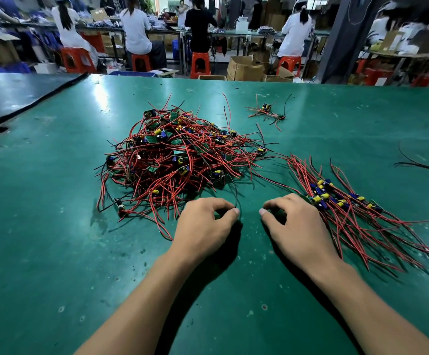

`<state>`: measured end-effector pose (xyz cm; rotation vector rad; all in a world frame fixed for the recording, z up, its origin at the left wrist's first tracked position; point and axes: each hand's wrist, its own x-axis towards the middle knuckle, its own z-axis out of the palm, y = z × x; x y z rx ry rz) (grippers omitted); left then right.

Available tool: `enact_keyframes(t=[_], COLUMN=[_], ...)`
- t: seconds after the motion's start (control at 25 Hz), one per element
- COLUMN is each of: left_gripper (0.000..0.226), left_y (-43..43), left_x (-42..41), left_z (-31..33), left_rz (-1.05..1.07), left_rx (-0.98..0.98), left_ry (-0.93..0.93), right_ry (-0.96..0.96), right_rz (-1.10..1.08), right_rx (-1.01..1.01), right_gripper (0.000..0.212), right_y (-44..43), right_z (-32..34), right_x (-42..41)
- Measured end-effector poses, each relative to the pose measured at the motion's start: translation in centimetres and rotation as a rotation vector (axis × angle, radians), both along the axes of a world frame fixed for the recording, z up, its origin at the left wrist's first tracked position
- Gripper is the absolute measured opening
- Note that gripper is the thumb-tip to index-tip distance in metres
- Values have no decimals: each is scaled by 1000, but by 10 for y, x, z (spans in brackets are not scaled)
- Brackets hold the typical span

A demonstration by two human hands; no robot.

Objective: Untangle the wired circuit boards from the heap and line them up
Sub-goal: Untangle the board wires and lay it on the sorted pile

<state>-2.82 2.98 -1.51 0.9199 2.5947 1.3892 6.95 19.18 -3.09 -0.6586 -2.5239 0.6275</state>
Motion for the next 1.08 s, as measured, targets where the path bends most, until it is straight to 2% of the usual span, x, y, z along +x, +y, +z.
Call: enact_keyframes(t=[0.08, 0.2, 0.36, 0.44, 0.52, 0.6, 0.64, 0.68, 0.8, 0.88, 0.96, 1.08], left_gripper=[10, 13, 15, 15, 14, 8, 6, 4, 8, 10, 14, 27], left_y=[1, 7, 10, 9, 5, 1, -1, -2, 0, 5, 7, 8], left_x=[5, 19, 40, 44, 44, 42, 39, 37, 27, 20, 17, 18], left_z=[2, 6, 10, 14, 16, 16, 16, 16, 14, 11, 10, 9], left_rz=[-62, -171, -524, -701, -852, -917, -901, -857, -589, -407, -324, -377], left_rx=[63, 215, 256, 205, 122, 77, 87, 117, 306, 453, 537, 577], left_ry=[-52, -307, -654, -784, -851, -882, -909, -950, -1079, -1112, -1120, -1109], right_ry=[28, 62, 58, 90, 128, 188, 228, 271, 502, 554, 479, 280], right_rz=[30, 43, 91, 148, 204, 216, 198, 175, 219, 262, 279, 294], right_rx=[-24, -65, -188, -196, -121, -103, -167, -316, -1058, -1397, -1538, -1539], right_gripper=[18, 20, 70, 81, 70, 51, 43, 38, 32, 31, 38, 41], right_y=[0, 4, 8, 7, 5, 2, -1, -4, -8, -5, -5, -7], right_z=[-1, -3, -5, -4, -4, -5, -4, -2, 19, 33, 40, 39], right_x=[0, -1, -1, -1, -2, -2, -3, -5, -7, -4, 0, 2])
